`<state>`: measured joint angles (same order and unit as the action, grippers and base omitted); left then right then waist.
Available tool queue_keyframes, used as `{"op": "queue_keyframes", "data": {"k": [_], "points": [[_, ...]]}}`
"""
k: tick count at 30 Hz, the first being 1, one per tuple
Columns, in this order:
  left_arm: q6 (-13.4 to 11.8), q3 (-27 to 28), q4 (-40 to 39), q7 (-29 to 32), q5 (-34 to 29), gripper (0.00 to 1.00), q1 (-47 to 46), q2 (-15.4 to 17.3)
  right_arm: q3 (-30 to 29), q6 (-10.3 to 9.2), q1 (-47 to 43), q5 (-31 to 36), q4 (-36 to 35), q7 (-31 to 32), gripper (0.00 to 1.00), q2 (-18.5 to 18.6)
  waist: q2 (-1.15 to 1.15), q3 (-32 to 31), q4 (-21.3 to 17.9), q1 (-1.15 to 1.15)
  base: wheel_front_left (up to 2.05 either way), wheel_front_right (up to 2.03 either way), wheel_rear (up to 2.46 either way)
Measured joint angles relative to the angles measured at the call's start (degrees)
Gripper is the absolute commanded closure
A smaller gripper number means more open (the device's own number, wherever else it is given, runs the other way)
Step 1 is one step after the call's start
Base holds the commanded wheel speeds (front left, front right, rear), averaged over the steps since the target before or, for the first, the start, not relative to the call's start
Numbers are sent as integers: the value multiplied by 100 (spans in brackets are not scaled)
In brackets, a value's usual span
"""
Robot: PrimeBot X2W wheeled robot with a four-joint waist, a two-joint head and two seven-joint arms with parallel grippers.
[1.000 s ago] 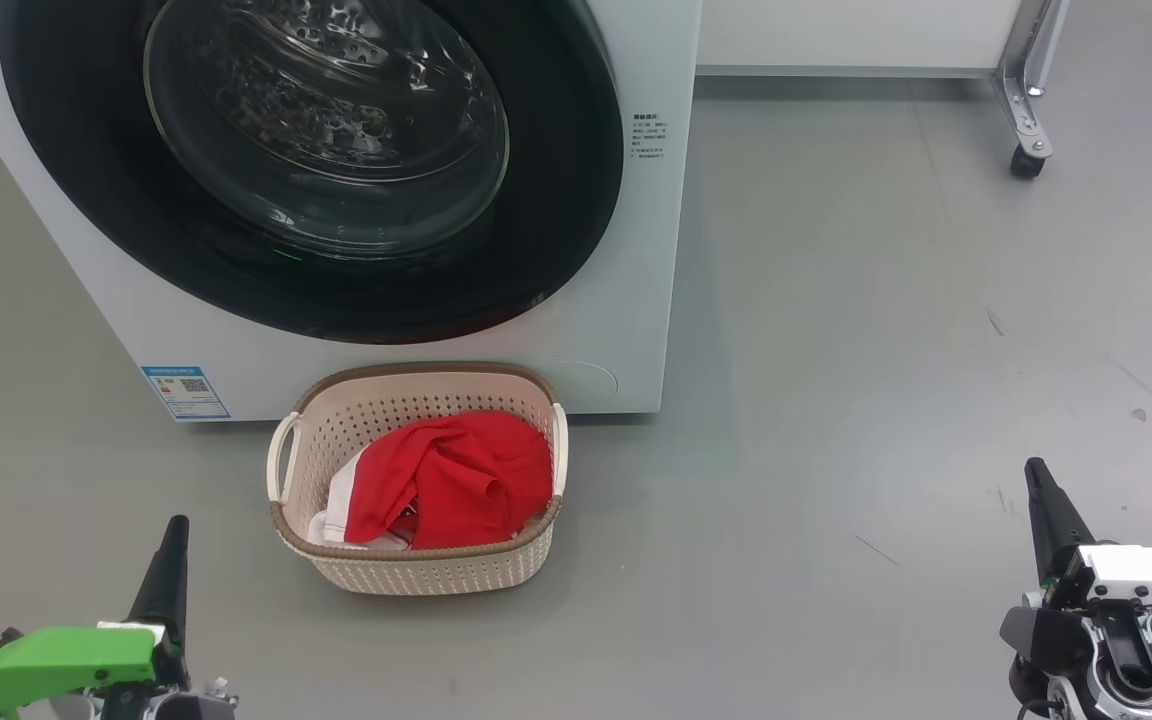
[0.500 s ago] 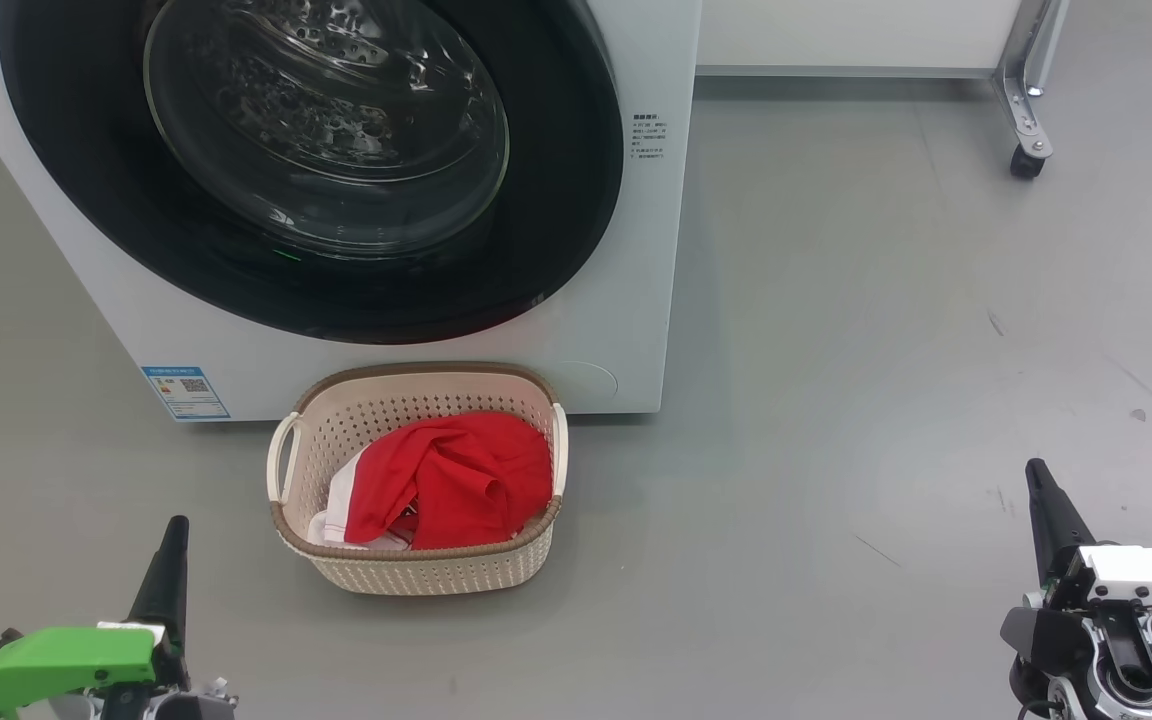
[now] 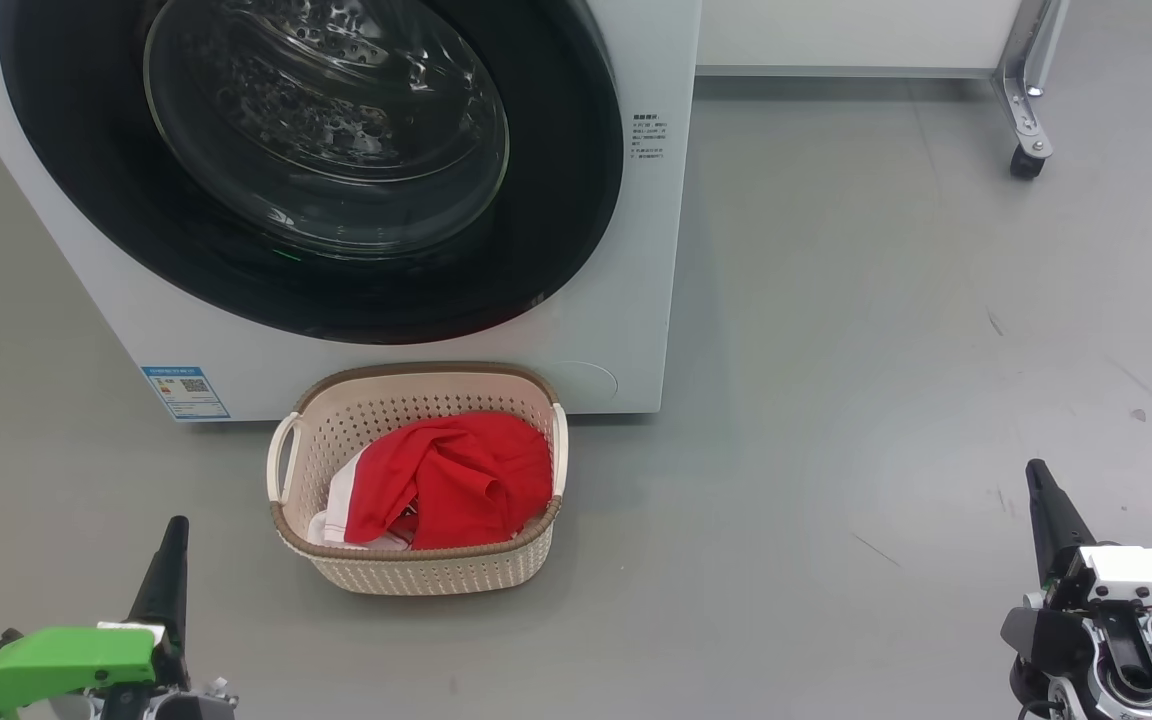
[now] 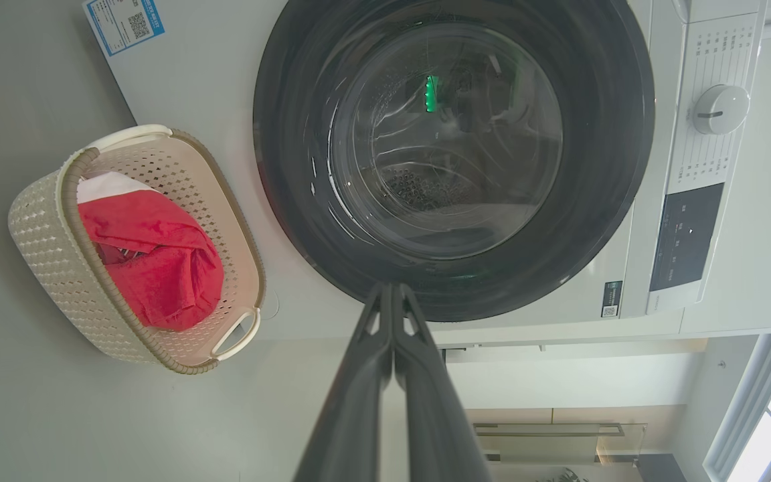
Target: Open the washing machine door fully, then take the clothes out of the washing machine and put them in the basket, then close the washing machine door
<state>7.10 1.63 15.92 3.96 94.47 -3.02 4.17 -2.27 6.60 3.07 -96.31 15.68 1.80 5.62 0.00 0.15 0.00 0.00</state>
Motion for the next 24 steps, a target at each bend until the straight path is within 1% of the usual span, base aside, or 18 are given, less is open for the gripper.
{"op": "queue_keyframes", "data": {"k": [24], "points": [[0,12,2,1,0,100,-1,-5,-19,7,2,0,15,38,100,-3,0,0,0,0,0,0,0]]}}
